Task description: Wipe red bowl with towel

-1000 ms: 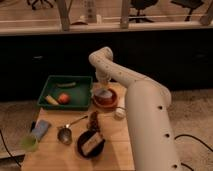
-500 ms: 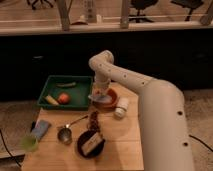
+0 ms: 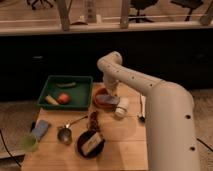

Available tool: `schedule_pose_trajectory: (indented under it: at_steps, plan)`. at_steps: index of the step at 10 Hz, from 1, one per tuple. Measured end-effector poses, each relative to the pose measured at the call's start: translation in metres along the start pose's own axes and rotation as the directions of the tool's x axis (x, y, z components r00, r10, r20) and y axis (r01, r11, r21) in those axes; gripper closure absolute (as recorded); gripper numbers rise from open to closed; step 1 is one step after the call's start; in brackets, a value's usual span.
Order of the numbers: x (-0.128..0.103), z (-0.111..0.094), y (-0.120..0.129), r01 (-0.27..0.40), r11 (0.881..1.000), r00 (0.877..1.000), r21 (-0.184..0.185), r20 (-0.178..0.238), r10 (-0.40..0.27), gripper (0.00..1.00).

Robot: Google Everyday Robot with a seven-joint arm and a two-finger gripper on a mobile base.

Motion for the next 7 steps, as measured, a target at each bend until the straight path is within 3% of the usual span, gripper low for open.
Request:
schedule_pose_trajectory:
  at_steps: [3, 5, 7]
  plan:
    - [0.019, 0.005, -0.027, -0.029, 1.000, 1.000, 0.000, -0.011, 0.029, 0.99]
    - [0.005, 0.005, -0.045, 0.006, 1.000, 1.000, 0.008, -0.005, -0.006, 0.99]
    - [-0.021, 0.001, -0.060, 0.081, 0.996, 0.997, 0.037, 0.015, -0.082, 0.99]
